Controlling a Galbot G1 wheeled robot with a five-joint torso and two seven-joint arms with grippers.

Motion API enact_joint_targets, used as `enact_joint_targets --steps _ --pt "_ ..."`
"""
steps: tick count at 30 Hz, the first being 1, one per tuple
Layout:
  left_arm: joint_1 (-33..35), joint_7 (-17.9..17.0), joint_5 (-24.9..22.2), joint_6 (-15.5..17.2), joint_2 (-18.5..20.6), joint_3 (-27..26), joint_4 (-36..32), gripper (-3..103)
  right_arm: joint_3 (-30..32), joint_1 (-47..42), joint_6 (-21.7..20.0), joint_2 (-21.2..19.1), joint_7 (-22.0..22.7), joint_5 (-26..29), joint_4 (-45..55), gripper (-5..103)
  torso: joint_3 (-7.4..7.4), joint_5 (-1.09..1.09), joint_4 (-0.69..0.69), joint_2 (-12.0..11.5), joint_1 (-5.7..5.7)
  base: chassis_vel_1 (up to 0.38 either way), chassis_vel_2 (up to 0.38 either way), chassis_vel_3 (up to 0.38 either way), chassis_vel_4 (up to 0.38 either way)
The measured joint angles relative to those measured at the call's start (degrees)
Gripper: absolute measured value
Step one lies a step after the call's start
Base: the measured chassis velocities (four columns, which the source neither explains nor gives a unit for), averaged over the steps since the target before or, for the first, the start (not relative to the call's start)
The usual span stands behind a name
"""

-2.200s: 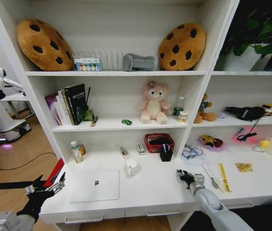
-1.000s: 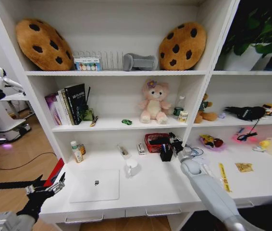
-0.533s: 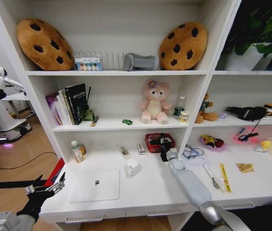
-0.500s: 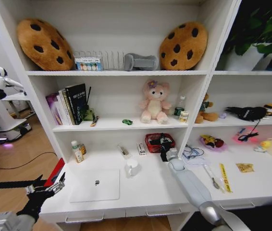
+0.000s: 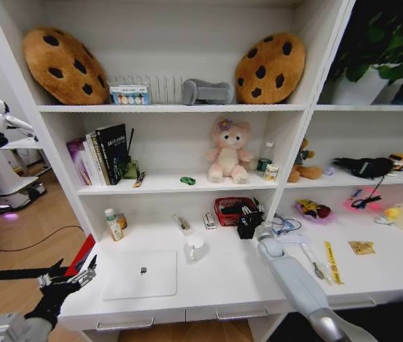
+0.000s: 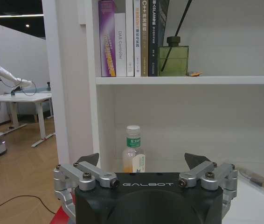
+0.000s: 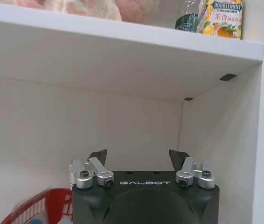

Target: Organize the objects on the table.

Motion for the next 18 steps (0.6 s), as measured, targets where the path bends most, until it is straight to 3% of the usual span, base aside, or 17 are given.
enact_joint_targets --steps 2,4,5,7,9,10,11,12,13,14,18 --pt "0.0 -0.02 0.0 0.0 0.0 0.0 0.0 100 0.0 -3.0 -1.83 -2.61 -0.46 1.03 4.92 84 0.0 0.0 -0.01 0.0 0.0 0.0 0.0 0.0 0.0" --pt "0.0 0.0 0.0 0.0 0.0 0.0 0.0 100 0.08 -3.99 -2.33 -3.37 -0.46 1.23 6.4 84 0.0 0.0 -0.01 0.0 0.0 0.0 0.0 0.0 0.0" --pt "0.0 0.01 0.0 0.0 0.0 0.0 0.0 100 0.65 -7.09 -3.81 -5.19 0.48 1.16 10.32 94 0.0 -0.01 -0.02 0.0 0.0 0.0 0.0 0.0 0.0" --pt "0.0 0.0 0.0 0.0 0.0 0.0 0.0 100 0.97 -8.25 -4.27 -5.79 1.0 0.97 11.59 98 -0.01 -0.01 -0.02 0.01 0.0 0.0 0.0 0.0 0.0" --pt "0.0 0.01 0.0 0.0 0.0 0.0 0.0 100 4.52 -15.91 -6.63 -9.26 3.47 -0.06 19.44 100 0.0 0.02 -0.03 0.0 0.0 0.0 0.0 0.0 0.0" --pt "0.0 -0.07 0.0 0.0 0.01 -0.01 0.0 100 9.55 -23.91 -7.96 -11.26 5.26 0.86 26.8 100 0.0 -0.01 -0.04 0.01 -0.01 0.0 0.0 0.0 0.0" --pt "0.0 -0.07 0.0 0.0 0.01 -0.01 0.0 100 9.55 -23.91 -7.96 -11.26 5.26 0.86 26.8 100 0.0 -0.01 -0.04 0.01 -0.01 0.0 0.0 0.0 0.0" --pt "0.0 -0.01 0.0 0.0 0.0 0.0 0.0 100 13.56 -30.12 -9.21 -11.87 6.52 2.53 32.29 100 -0.01 0.01 -0.02 0.01 0.0 0.0 0.0 0.0 0.0" --pt "0.0 0.01 0.0 0.0 0.0 0.0 0.0 100 22.74 -43.99 -11.38 -11.03 7.62 4.62 42.06 100 -0.02 -0.02 -0.03 0.01 -0.01 0.0 0.0 0.0 0.0" --pt "0.0 -0.01 0.0 0.0 0.0 0.0 0.01 100 25.67 -48.57 -11.31 -9.94 7.3 4.23 44.69 100 -0.01 -0.03 -0.04 0.01 -0.01 0.0 0.0 0.0 0.0" --pt "0.0 -0.03 0.0 0.0 0.0 0.0 0.0 100 31.35 -57.51 -10.83 -6.51 6.34 3.31 49.26 100 -0.02 0.0 -0.05 0.02 -0.02 0.0 0.0 0.0 0.0"
